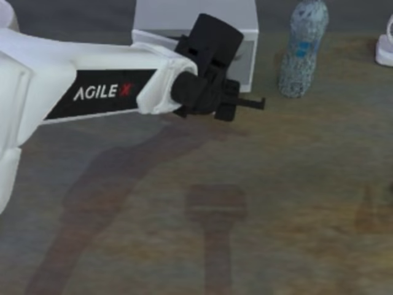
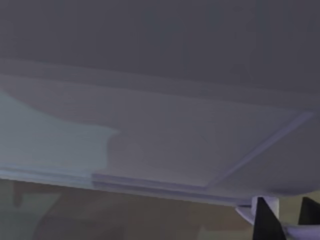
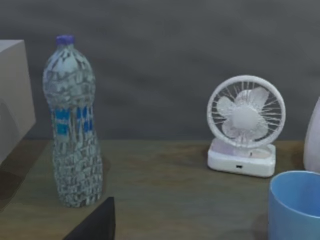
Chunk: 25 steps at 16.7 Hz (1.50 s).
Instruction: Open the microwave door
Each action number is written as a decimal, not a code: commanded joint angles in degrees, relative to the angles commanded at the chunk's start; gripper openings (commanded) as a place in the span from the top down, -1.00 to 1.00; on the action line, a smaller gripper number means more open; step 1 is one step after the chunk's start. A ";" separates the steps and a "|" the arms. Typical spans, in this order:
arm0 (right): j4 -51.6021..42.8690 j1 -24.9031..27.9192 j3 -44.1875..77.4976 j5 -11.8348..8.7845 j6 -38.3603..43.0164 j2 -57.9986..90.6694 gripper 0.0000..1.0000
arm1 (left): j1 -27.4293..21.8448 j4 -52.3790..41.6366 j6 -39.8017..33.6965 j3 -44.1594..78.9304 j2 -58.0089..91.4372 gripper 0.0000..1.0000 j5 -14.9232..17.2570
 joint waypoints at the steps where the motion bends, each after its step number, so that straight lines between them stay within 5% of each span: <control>1: 0.00 0.00 0.00 0.00 0.00 0.00 -1.00 | 0.00 0.00 0.00 0.00 0.00 1.00 0.00; 25: 0.00 0.00 0.00 0.00 0.00 0.00 -1.00 | 1.04 2.40 4.22 -4.52 -2.82 1.00 3.44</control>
